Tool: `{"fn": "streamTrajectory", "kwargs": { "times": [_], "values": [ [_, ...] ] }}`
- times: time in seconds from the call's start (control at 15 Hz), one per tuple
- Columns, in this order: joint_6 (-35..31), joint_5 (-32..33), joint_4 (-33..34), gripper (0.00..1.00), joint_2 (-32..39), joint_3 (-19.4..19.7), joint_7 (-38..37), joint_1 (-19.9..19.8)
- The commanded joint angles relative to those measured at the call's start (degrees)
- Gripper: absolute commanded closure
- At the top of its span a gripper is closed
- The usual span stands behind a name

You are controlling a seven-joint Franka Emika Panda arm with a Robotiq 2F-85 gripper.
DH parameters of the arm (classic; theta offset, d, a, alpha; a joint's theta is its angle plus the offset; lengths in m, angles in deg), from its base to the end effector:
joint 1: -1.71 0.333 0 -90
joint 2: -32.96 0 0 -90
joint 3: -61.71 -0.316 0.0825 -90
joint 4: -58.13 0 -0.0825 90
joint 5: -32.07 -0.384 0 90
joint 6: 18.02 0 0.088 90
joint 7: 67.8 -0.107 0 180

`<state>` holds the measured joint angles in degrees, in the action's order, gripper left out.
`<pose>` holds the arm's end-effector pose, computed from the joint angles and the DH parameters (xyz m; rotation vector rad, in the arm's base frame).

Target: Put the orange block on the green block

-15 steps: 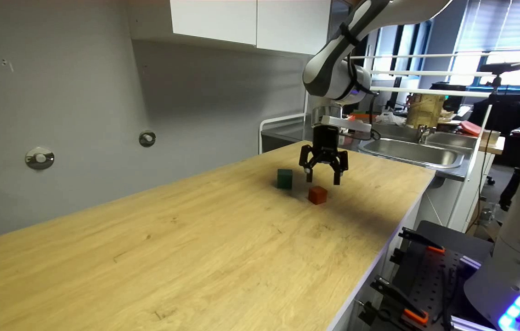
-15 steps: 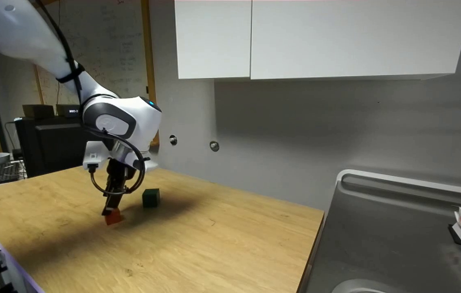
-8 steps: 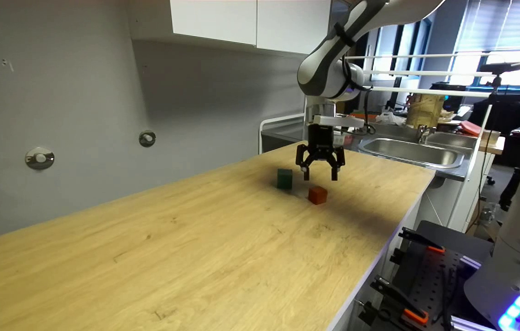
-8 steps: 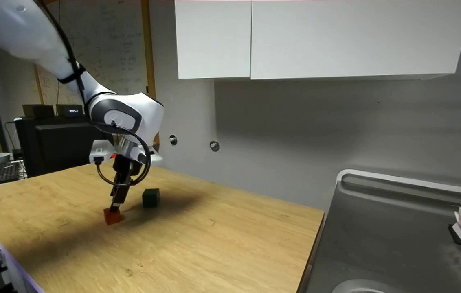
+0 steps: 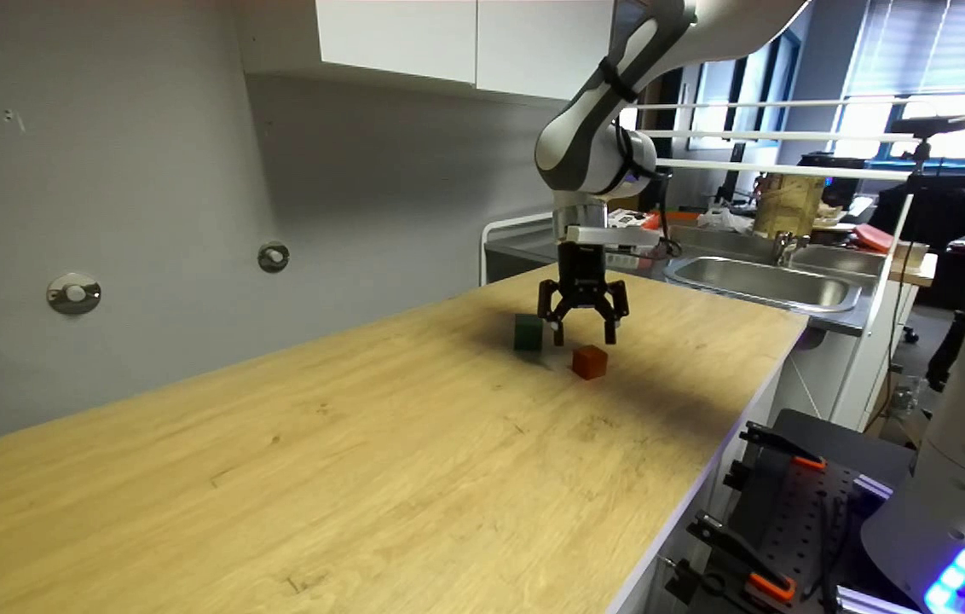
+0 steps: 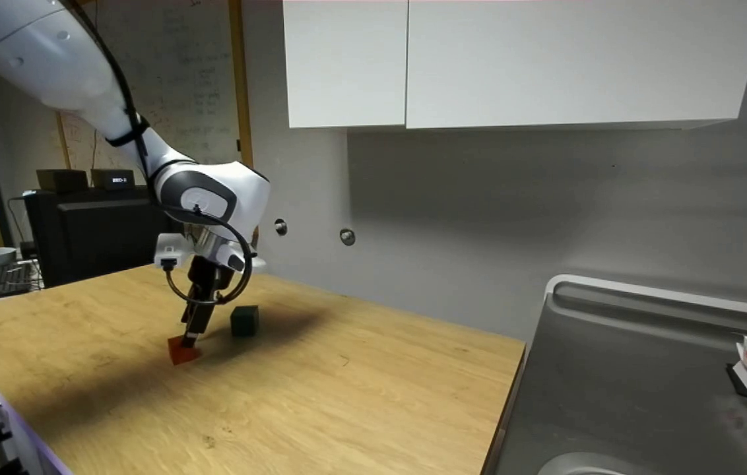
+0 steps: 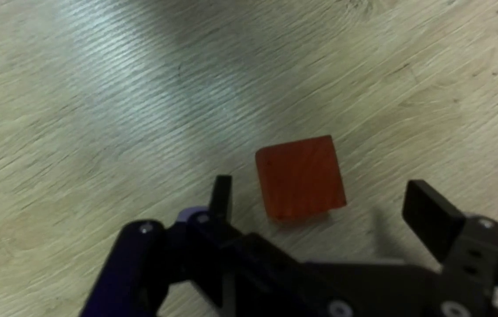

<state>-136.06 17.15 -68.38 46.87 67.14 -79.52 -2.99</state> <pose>0.5008 -0.0762 0.2454 -2.8024 0.7924 0.5730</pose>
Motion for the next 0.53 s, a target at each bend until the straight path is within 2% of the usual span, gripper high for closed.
{"fn": "streamTrajectory", "kwargs": {
  "times": [0.0, 0.13, 0.2, 0.27, 0.47],
  "values": [
    [1.81, -0.22, 2.26, 0.0, 3.05, -0.29, -1.46, 0.14],
    [1.99, -0.44, 2.49, 0.0, 4.13, -0.31, -1.25, 0.09],
    [1.99, -0.64, 2.55, 0.25, 4.5, -0.36, -0.94, 0.01],
    [2.02, -0.52, 2.61, 0.27, 4.77, -0.31, -1.04, 0.04],
    [2.23, -0.41, 2.8, 0.51, 5.0, -0.18, -1.12, -0.02]
  ]
}}
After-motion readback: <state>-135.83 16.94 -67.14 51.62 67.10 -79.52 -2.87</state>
